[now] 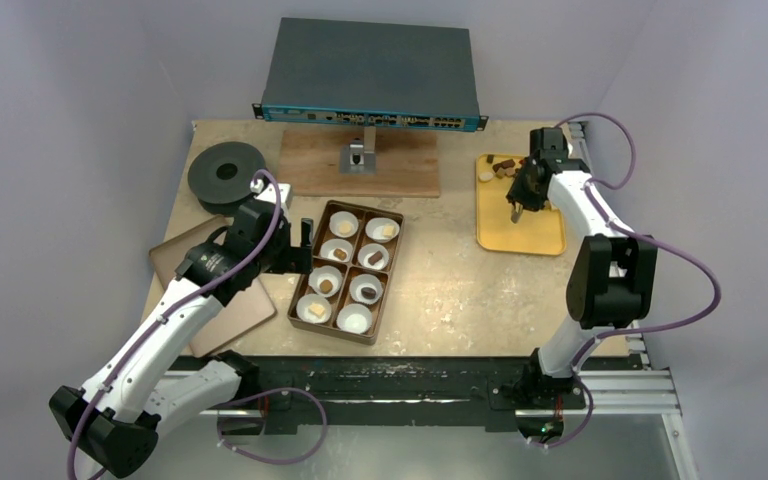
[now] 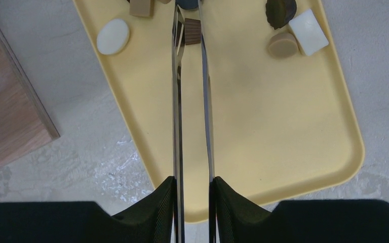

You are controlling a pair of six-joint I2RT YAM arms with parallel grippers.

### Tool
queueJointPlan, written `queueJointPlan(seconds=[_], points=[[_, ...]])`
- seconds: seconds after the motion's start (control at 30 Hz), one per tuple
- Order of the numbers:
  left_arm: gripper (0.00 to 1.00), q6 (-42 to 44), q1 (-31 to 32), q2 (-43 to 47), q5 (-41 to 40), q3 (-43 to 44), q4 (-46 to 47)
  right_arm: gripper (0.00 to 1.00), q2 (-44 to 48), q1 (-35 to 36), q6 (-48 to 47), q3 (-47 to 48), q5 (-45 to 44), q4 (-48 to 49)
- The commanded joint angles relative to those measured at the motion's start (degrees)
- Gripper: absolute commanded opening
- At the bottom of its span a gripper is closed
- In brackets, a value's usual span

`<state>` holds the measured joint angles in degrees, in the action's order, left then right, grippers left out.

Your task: Pack the chocolate

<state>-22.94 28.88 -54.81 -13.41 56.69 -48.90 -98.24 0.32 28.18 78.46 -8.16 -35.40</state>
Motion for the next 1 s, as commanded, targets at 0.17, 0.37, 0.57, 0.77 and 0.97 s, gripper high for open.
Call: queueJointPlan(seconds=[0.17, 0.37, 0.57, 0.77, 0.97], points=[[1.00, 0.31, -0.41, -0.20, 0.22, 1.15, 1.47, 0.27, 3.61, -0.14, -1.24, -3.28, -0.94, 0.61], [1.00, 0.18, -0.42, -0.04, -0.07, 1.15, 1.30, 0.25, 7.06, 1.12, -1.36, -3.40, 0.92, -0.80], [1.00, 0.09, -0.41, -0.05, -0.21, 1.07, 1.27, 0.25, 10.53, 3.33, -1.01, -5.22, 1.73, -1.88], [1.00, 0.09, -0.41, -0.04, -0.30, 1.07, 1.27, 0.24, 14.43, 6.03, -0.59, -5.95, 1.98, -4.12], [1.00, 0.09, -0.41, -0.04, -0.47, 0.89, 1.30, 0.24, 19.43, 10.09, 0.57, -6.09, 4.69, -6.79]])
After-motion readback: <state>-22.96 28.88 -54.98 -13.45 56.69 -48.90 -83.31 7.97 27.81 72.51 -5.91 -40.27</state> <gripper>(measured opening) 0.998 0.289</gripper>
